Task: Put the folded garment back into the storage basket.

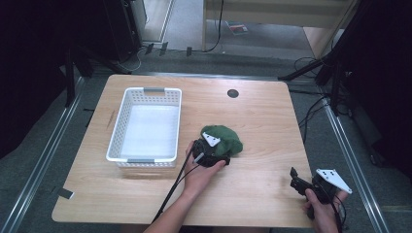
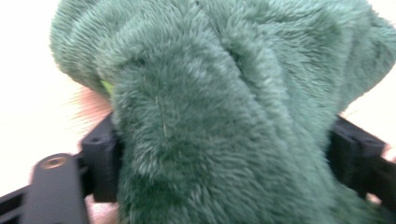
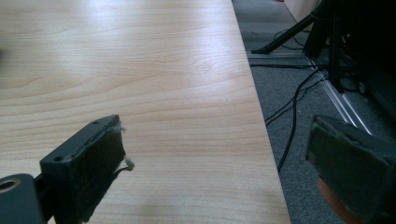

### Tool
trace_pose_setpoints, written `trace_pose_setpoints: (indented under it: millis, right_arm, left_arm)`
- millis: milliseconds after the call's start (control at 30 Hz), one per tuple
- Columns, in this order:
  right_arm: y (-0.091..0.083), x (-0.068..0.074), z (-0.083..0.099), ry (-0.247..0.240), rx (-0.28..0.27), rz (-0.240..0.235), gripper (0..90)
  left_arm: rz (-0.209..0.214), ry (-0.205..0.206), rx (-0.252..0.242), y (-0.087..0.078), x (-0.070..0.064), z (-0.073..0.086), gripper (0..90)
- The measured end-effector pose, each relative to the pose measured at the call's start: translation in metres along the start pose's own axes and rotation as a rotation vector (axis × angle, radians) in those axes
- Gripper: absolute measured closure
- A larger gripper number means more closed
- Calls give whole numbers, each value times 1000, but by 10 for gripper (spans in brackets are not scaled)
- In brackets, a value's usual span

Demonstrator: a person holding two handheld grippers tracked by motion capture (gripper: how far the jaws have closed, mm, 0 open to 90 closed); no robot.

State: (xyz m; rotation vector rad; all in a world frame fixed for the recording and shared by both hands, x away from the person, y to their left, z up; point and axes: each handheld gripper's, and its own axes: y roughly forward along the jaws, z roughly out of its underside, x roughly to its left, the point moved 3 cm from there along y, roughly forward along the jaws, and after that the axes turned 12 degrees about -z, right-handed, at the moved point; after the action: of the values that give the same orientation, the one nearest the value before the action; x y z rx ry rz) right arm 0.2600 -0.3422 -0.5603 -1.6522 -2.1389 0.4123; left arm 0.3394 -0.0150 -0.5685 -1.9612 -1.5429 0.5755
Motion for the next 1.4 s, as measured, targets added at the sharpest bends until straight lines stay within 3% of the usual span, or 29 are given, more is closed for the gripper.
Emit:
trace_pose_setpoints:
  millis: [233, 800, 1033, 1400]
  right_arm:
    - [0, 0, 0, 3, 1, 0, 48]
    - [0, 0, 0, 6, 1, 1, 55]
    - [0, 0, 0, 0, -1, -1, 55]
    - [0, 1, 0, -5, -4, 2, 55]
  left_arm:
    - [37, -24, -27, -8, 6, -5, 342]
    - [88, -56, -129, -51, 19, -33, 368]
    - [88, -81, -169, -69, 37, -45, 369]
    - [62, -132, -218, -93, 77, -55, 369]
